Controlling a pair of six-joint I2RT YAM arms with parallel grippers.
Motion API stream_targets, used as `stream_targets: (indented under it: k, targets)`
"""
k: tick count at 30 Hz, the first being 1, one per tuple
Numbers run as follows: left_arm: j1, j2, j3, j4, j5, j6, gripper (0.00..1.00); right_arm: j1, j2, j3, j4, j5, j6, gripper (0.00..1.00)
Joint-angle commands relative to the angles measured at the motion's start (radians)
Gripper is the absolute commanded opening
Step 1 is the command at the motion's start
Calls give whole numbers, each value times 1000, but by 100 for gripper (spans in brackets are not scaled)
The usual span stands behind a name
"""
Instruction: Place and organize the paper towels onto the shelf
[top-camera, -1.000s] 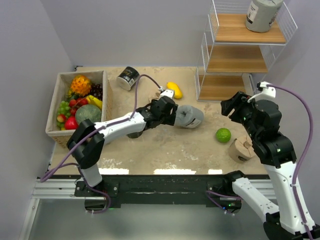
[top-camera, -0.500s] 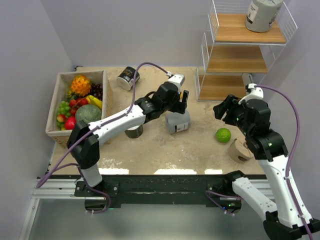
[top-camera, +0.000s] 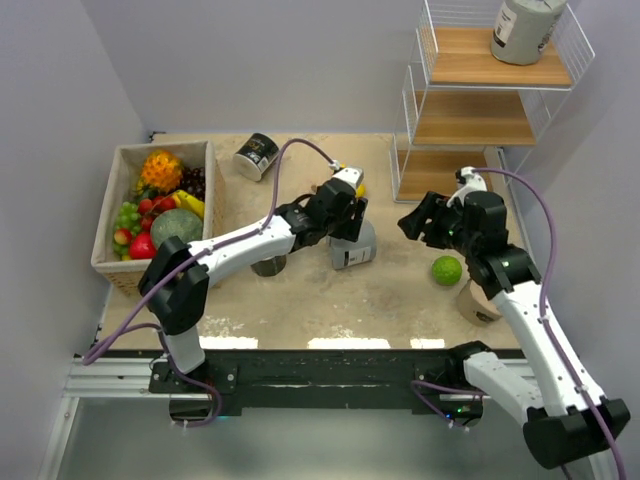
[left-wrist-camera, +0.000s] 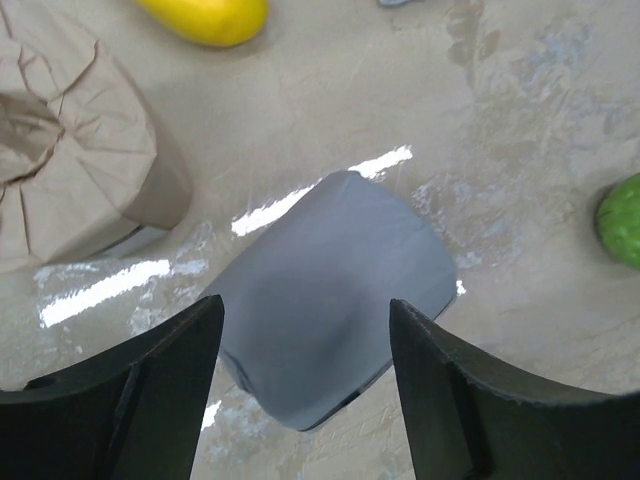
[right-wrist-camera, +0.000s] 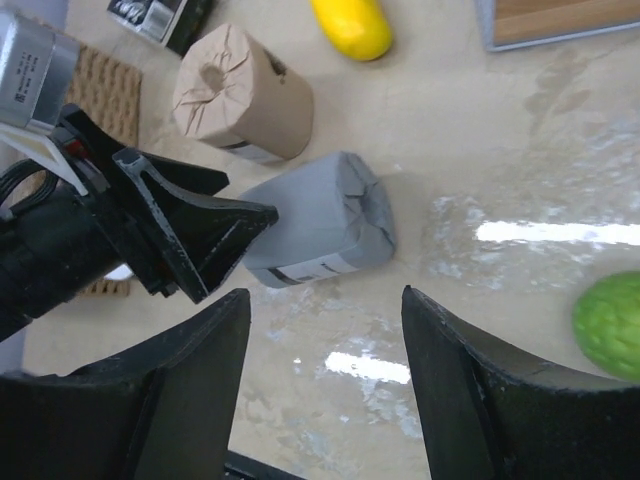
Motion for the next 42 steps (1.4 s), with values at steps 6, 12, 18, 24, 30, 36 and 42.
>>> stream_targets:
  k: [6,12,18,24,30,36,42]
  targets:
    - [73,-137,-163,-18,-27,-77,72,-133,227,-159,461,-442,54,70]
    - [113,-218,-235,-7,13,-88,72,-159,414,-201,653,-596,40,74]
    - [115,-287,-244,-26,30,-75,74,-166,600,-205,792,-729,45,81]
    - [116,-359,-270,-44,13,-63,75,-165,684,-239,895,-774,66,82]
    - [115,-439,-318,-55,-26,-28,76,-165,804,-245,1035,-883,114,80]
    - [115,-504,-359,-53,-85,23,77,-148,859,-242,1110,-926,152,79]
    - [116,-533,-387,-56,-114,54,78,-97,893,-210,1103,-926,125,74]
